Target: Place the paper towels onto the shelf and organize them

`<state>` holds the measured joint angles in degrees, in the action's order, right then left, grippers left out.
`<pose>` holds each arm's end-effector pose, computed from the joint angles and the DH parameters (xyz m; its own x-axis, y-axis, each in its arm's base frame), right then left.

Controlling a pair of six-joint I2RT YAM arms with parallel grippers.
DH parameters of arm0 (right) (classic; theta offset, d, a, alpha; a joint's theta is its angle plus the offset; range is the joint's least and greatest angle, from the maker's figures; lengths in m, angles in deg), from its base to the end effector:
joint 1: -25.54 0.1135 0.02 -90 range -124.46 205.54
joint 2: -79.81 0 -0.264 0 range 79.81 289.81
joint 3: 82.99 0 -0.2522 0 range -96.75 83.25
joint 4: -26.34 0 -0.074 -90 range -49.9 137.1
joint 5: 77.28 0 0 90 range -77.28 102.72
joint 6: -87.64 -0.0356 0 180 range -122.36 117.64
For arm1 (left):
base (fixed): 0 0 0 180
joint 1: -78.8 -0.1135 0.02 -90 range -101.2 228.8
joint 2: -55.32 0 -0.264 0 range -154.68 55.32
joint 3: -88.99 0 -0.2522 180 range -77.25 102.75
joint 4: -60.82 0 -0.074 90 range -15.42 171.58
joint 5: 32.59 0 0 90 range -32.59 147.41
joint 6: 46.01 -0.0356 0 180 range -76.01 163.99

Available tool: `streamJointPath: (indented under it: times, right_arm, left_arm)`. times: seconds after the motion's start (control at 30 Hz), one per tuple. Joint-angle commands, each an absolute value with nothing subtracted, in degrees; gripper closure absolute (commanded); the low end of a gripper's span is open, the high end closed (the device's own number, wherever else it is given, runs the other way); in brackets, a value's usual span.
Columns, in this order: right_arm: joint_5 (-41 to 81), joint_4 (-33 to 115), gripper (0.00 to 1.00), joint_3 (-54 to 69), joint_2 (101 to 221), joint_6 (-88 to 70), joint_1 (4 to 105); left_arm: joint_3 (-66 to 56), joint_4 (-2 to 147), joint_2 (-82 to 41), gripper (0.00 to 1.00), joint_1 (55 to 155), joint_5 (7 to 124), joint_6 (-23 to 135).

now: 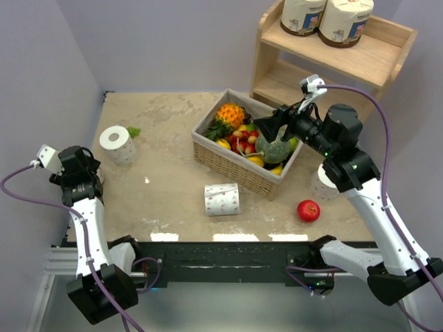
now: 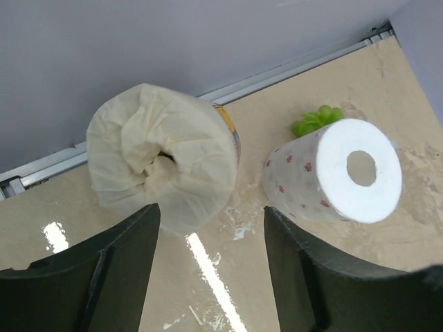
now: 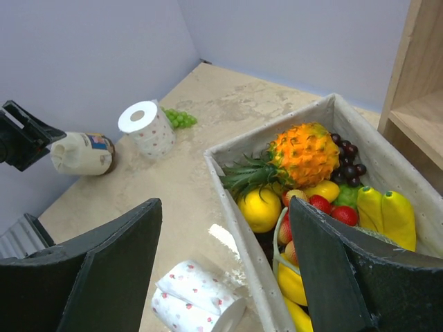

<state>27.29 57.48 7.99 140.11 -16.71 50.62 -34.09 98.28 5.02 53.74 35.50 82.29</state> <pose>0.1943 0.1008 0.4594 -0.1951 0.1735 -0.9653 -0.6085 0.7505 0.2579 0.1699 0.0941 0.2908 0.0590 -0.6072 -0.7924 -0.8240 0.4185 -0.3820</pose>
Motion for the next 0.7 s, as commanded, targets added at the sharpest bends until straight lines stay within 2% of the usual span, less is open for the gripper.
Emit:
streamJointPath:
  times: [0.0, 0.2, 0.67]
  right_arm:
    - [28.3, 56.7, 0.22, 7.2, 140.5, -16.9, 50.8]
    - [28.7, 56.4, 0.23, 6.9, 142.0, -17.2, 50.8]
    - [27.8, 56.9, 0.23, 6.8, 142.8, -17.0, 50.8]
  left_arm:
    - [-33.7, 96.4, 1.9, 0.32, 53.8, 32.8, 80.3]
    - [-27.5, 98.3, -4.7, 0.26, 53.9, 28.6, 76.9]
    - [-11.0, 113.3, -21.0, 0.26, 53.7, 21.9, 102.9]
